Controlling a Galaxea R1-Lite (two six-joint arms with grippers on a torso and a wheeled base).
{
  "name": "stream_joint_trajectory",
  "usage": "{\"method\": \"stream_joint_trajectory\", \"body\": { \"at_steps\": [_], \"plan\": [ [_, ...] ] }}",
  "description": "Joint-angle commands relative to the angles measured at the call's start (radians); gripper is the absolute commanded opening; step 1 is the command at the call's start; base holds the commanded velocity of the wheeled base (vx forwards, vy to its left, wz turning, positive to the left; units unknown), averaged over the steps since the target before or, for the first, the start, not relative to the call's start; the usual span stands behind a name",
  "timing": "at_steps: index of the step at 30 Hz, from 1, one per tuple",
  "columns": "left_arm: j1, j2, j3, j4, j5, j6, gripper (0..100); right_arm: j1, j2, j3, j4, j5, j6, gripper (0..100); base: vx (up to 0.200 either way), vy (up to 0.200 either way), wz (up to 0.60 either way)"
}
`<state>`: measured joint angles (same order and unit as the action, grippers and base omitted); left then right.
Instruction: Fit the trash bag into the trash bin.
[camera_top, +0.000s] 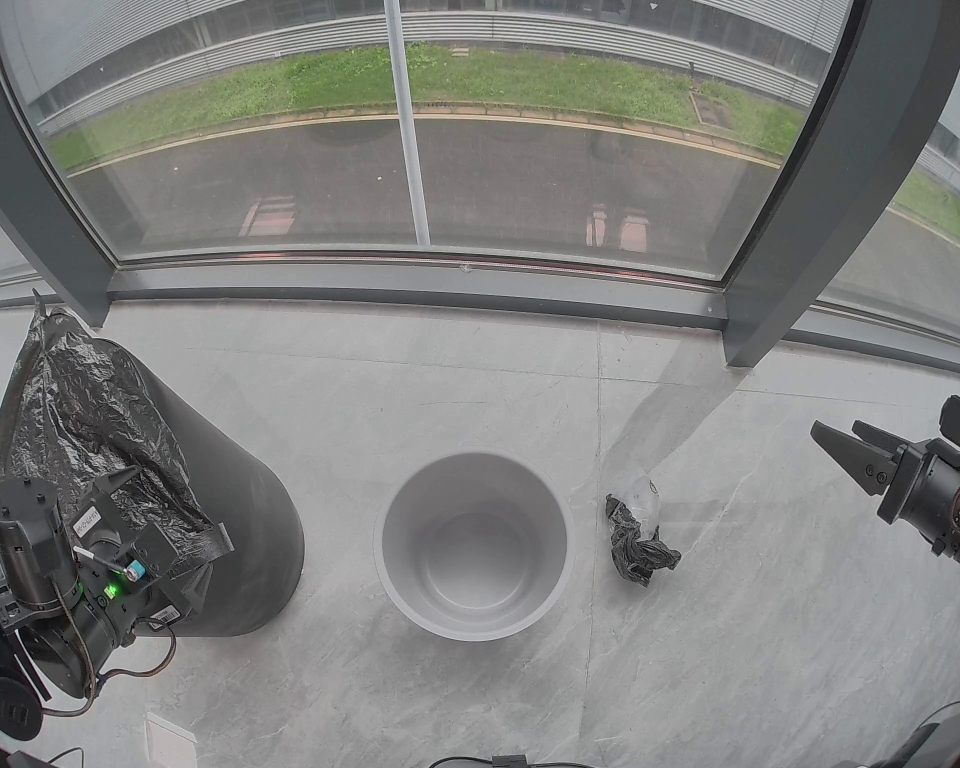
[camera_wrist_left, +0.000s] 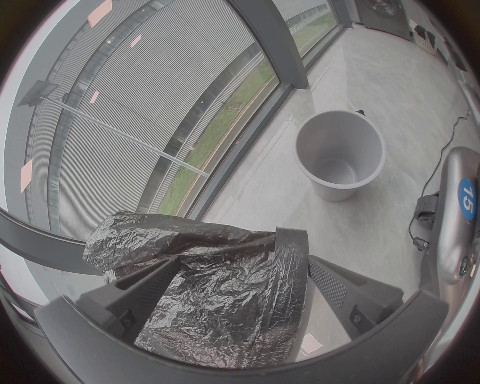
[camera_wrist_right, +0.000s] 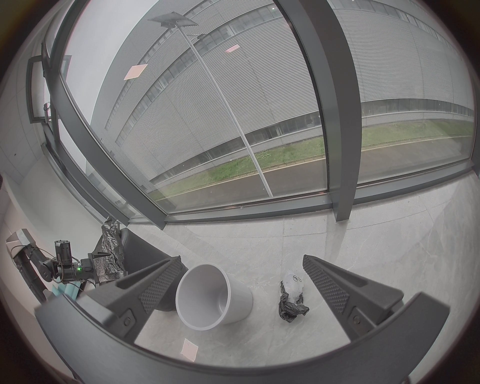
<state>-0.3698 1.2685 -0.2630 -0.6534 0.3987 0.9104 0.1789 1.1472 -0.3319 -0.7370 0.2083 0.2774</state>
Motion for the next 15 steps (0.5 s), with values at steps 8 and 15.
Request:
{"method": "stream_joint_trajectory", "body": {
  "at_steps": [8, 15],
  "plan": [
    [0.014, 0.035, -0.013, 0.0, 0.0, -0.001, 100, 0.001, -0.003, 0.001, -0.004, 0.0, 0.0, 100, 0.0, 0.0, 0.0],
    [0.014, 0.071, -0.012, 0.0, 0.002, -0.004, 100, 0.001, 0.0, 0.002, -0.005, 0.0, 0.0, 100, 0.0, 0.0, 0.0]
  ]
}}
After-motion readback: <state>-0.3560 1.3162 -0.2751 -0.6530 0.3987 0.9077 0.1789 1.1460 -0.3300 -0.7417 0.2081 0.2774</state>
